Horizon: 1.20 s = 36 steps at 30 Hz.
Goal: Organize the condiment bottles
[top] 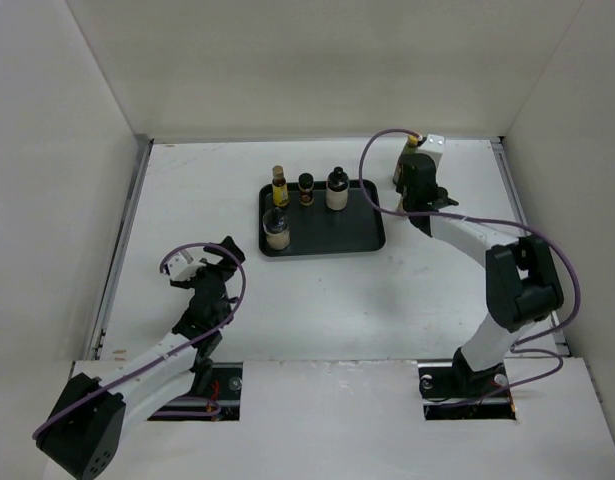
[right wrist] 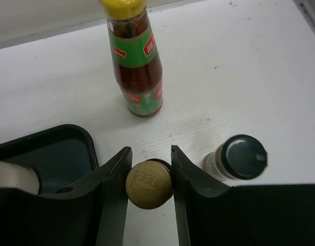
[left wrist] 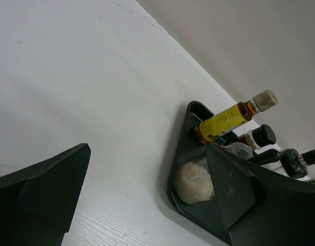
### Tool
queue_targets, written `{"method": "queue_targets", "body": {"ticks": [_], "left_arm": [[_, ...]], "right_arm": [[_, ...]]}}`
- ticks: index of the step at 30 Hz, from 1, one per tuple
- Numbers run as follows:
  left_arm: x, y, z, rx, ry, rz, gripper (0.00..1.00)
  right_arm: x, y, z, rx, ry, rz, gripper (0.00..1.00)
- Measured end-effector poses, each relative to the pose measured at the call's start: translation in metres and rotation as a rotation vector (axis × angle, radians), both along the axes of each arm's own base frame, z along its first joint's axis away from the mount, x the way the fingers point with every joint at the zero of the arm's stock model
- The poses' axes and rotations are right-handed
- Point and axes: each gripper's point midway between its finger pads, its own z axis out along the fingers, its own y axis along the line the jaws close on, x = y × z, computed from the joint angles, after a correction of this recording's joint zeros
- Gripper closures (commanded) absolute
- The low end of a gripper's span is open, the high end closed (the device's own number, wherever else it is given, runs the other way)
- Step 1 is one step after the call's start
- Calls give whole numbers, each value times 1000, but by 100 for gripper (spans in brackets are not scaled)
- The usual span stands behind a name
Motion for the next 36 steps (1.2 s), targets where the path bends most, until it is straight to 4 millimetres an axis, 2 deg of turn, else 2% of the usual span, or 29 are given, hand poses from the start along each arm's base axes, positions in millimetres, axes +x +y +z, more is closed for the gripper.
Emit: {"method": "queue_targets", "body": {"ticks": [2,4,6,9,11,14,17,19,23,26,28,31,33,36], "left_arm": [[0,0,0,0,0,-3,0],[0,1,1,-3,-5,0,0],[0,1,1,-3,-4,0,0],[0,0,-1,3,5,-1,0],[1,0,-1,1,2,0,0],[1,0,-1,2,3,-2,0],[1,0,-2,3,6,-3,0],[1,0,0,0,0,-3,0],[1,0,0,0,-1,-4,0],[0,-1,1,-2,-4,-5,0],[0,0,2,-6,-10,-5,0],[1,-1,3,-7,-12,-5,0],[1,-1,1,-3,-6,-6,0],[1,-1,2,-6,-11,-6,0]], "right_arm": [[-11,1,15,-8,-20,7,70],[-20,15,40,-6,-68,37,70],[-30,41,64,17,-123,97,69],[-45,97,82,53,-172,227,69],[-56,139,79,71,-173,327,69],[-69,196,63,84,-149,466,67],[-80,239,38,79,-105,567,67],[-84,259,22,71,-76,609,67],[-91,279,-4,50,-32,653,67],[-91,284,-4,52,-43,663,66],[-91,285,-3,56,-52,662,56],[-89,286,2,69,-72,654,31],[-89,288,6,75,-91,653,23],[-91,285,10,79,-101,653,17]]}}
